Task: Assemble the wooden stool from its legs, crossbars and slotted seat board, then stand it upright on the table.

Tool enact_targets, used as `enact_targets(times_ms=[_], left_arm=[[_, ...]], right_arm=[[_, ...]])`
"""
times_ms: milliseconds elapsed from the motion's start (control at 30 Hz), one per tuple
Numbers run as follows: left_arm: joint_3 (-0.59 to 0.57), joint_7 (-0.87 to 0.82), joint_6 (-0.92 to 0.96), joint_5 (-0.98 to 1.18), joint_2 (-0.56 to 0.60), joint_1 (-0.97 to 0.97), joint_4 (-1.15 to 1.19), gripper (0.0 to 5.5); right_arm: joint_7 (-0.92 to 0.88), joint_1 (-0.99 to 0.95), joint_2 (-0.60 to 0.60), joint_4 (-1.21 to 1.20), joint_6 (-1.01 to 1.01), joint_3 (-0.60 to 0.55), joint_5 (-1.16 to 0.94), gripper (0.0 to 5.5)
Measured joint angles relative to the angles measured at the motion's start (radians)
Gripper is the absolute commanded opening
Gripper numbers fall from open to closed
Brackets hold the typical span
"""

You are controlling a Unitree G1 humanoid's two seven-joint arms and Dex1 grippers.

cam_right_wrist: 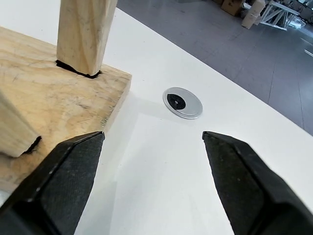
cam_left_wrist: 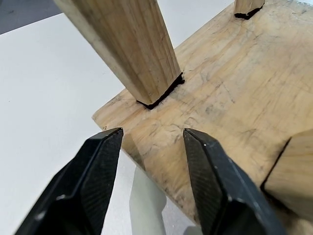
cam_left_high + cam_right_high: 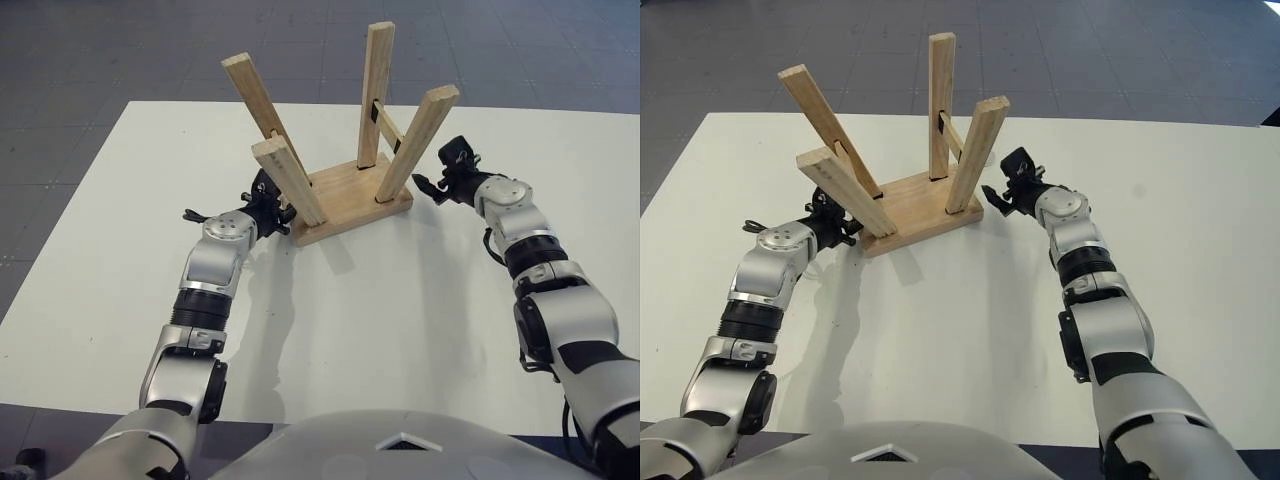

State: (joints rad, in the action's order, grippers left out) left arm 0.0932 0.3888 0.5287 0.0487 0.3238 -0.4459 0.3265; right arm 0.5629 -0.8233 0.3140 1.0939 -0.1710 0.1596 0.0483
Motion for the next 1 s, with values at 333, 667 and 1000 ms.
enact_targets(times_ms=[333, 667, 1000], left_arm=[[0.056, 0.307, -0.341, -0.021, 0.026, -0.187, 0.42, 2.33], [0.043, 0.425, -0.492, -0.028, 0.051, -0.191, 0.508, 2.33], [-0.067, 0.376, -0.467, 0.018, 0.103, -0.153, 0.416, 2.33]], right_arm=[[0.193, 0.114, 0.069, -0.193, -0.219, 0.07, 0.068, 3.71], [0.269, 0.477, 0.118, -0.729, 0.012, 0.073, -0.014, 3.71], [0.252, 0.511, 0.145, -0.795, 0.099, 0.04, -0.015, 3.71]])
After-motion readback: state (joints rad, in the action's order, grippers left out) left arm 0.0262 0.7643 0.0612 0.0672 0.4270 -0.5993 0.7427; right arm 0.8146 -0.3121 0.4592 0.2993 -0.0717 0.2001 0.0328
